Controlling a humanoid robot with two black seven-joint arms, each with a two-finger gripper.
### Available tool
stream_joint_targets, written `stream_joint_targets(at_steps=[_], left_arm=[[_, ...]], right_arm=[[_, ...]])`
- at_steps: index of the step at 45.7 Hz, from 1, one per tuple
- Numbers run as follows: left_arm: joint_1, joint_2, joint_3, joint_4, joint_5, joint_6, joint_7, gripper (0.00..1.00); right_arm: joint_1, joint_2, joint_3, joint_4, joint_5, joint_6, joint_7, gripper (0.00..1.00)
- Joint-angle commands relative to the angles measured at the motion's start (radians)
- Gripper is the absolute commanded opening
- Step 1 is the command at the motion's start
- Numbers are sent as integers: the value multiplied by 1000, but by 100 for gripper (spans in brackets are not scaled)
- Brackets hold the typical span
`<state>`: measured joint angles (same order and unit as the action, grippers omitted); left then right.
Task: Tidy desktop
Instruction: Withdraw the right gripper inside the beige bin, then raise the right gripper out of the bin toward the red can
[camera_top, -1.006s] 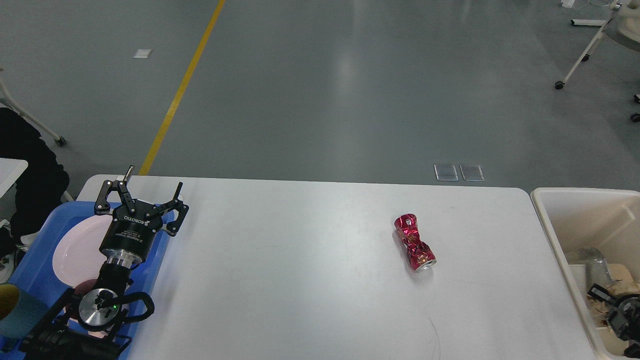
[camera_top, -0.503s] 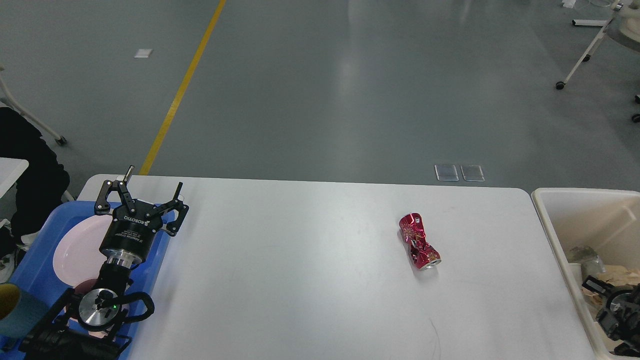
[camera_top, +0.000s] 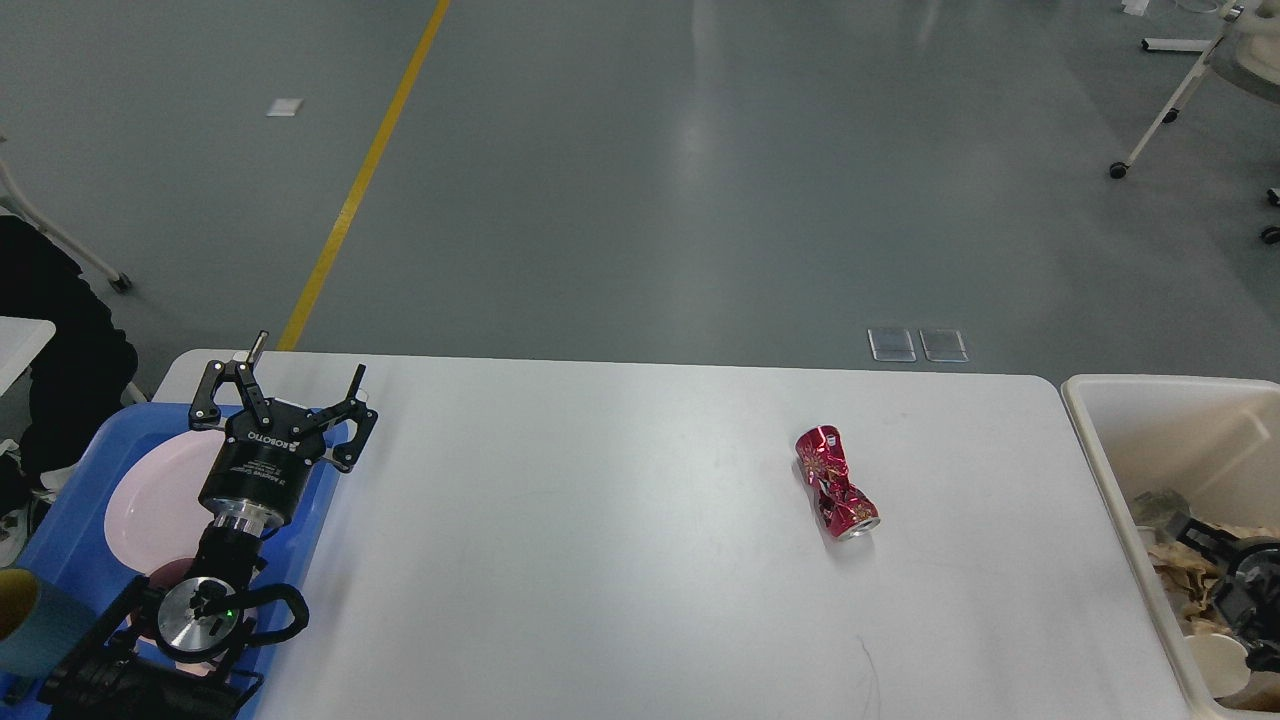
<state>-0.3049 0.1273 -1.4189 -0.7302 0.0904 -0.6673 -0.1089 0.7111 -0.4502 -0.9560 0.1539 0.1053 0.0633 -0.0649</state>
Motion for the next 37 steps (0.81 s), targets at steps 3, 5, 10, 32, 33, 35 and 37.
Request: stream_joint_targets(at_steps=[3,5,10,32,33,35,37], left_arm=[[0,0,0,0,0,0,0,96],[0,0,0,0,0,0,0,97],[0,0,0,0,0,0,0,96],[0,0,0,0,0,0,0,96],[0,0,0,0,0,0,0,97],[0,0,0,0,0,0,0,97],[0,0,0,0,0,0,0,97]], right_arm=[[206,-81,-6,176,-71,95,-7,100],[255,-87,-7,217,-122,104,-9,100],[425,-130,-10,364,-222,179,-21,100],[1186,10,-237,877,-249,713,-44,100],[1218,11,-241,907,-249,727,-46,100],[1293,18,-247,978,-248,740,-46,100],[1373,24,-254,1064,-246,748,-46,100]])
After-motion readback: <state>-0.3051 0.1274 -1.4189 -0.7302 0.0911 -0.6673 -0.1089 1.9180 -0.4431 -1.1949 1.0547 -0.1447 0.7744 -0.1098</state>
